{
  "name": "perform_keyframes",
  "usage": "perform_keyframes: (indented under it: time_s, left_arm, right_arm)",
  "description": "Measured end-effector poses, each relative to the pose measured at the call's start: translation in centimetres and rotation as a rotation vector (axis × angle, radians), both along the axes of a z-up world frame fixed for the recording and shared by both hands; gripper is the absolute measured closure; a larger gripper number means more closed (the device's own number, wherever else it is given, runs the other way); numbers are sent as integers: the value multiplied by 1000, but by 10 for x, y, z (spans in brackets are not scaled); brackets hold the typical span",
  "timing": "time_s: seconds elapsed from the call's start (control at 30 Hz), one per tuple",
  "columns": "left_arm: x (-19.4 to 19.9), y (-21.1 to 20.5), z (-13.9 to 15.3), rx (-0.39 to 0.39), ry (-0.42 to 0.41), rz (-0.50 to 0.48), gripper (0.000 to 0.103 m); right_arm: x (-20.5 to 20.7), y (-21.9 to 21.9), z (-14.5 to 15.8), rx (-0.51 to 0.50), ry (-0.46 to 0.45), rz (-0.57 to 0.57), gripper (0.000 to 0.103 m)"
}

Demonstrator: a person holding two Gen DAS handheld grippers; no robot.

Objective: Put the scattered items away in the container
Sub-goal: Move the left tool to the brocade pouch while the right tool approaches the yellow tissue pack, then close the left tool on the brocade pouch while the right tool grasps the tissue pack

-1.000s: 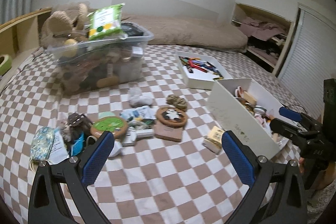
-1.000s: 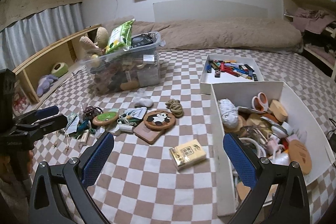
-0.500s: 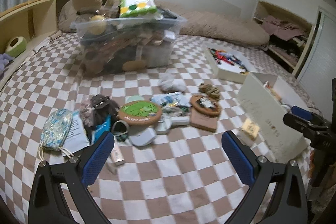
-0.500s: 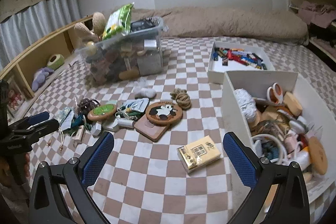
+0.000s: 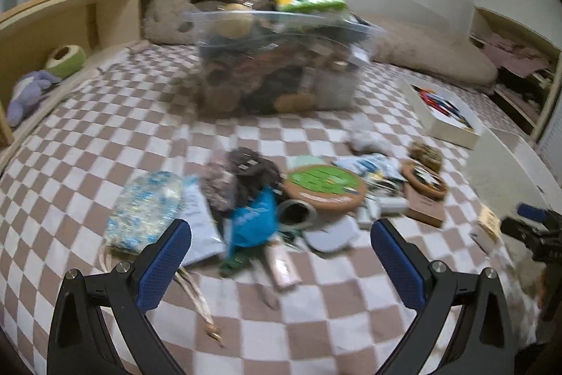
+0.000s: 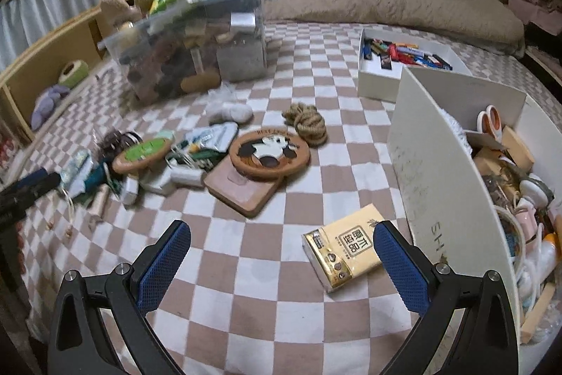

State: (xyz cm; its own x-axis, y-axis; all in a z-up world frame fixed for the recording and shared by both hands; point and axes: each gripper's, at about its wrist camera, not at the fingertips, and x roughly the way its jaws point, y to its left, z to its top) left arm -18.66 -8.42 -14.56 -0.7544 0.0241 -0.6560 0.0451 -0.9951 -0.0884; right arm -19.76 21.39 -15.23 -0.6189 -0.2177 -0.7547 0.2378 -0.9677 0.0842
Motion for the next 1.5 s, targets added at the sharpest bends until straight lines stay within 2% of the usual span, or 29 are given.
perform_keyframes:
  time_s: [0.43,0.87,0.97,1.2,1.33,1.5]
  left_arm:
    - [-20,-63,-28,5,6,180,0]
    - [-44,-129,-67,95,-107,373,0]
    - [-47,-139,-76,160,-132,383,0]
    - [-46,-140,-79,165,-136,383,0]
    - [-44,-139,-79,172,-136,385,0]
    - [-39,-144,-79,205,-116,364,2]
  right_arm:
    - [-10,4,-35,138,-39,-25,0]
    - [-8,9,-36,126,-44,-35,0]
    - [-3,12,-39,99,-52,-52,0]
    - [-3,21,-53,11,-133,-116,0]
    - [-16,13,-61,51,-152,-98,0]
    - [-36,-1,-70,172,-156,-12,0]
